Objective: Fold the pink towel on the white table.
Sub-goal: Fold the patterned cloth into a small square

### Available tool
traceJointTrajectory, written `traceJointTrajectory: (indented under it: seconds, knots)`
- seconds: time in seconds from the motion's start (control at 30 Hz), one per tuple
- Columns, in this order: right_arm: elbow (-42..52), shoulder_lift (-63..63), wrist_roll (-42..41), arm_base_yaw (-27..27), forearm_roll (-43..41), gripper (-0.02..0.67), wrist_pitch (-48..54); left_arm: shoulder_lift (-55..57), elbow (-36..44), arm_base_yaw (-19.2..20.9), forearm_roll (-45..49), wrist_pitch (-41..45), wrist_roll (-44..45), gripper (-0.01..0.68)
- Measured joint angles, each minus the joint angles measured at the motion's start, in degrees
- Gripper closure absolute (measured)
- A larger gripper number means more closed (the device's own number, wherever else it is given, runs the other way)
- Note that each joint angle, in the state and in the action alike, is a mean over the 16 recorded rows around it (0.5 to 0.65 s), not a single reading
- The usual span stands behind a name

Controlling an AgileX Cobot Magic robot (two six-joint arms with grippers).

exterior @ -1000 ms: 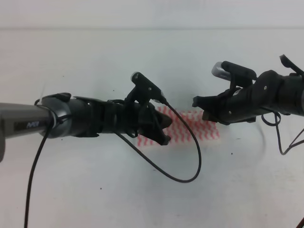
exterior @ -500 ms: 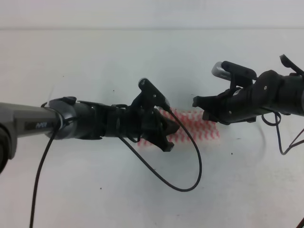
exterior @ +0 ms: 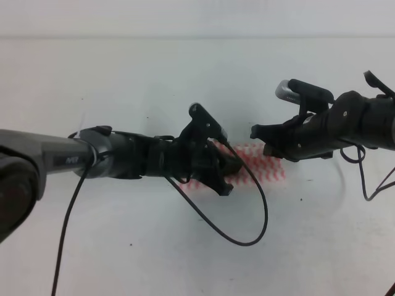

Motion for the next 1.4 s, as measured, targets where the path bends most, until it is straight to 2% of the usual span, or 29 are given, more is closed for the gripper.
traceJointTrajectory:
  seconds: [0.93, 1.1, 1.4]
  knots:
    - [0.00, -0.09, 0.01, -0.01, -0.15, 0.655, -0.07, 3.93, -8.36, -1.76, -0.30, -1.08, 4.32, 0.676]
    - [0.00, -0.09, 0.01, -0.01, -0.25, 0.614, -0.80, 4.52, -9.44, -1.75, -0.30, -1.57, 4.33, 0.676]
    - [0.00, -0.15, 0.03, -0.39, -1.34, 0.484, -2.74, 4.99, -10.12, -1.73, -0.23, -2.32, 4.33, 0.676]
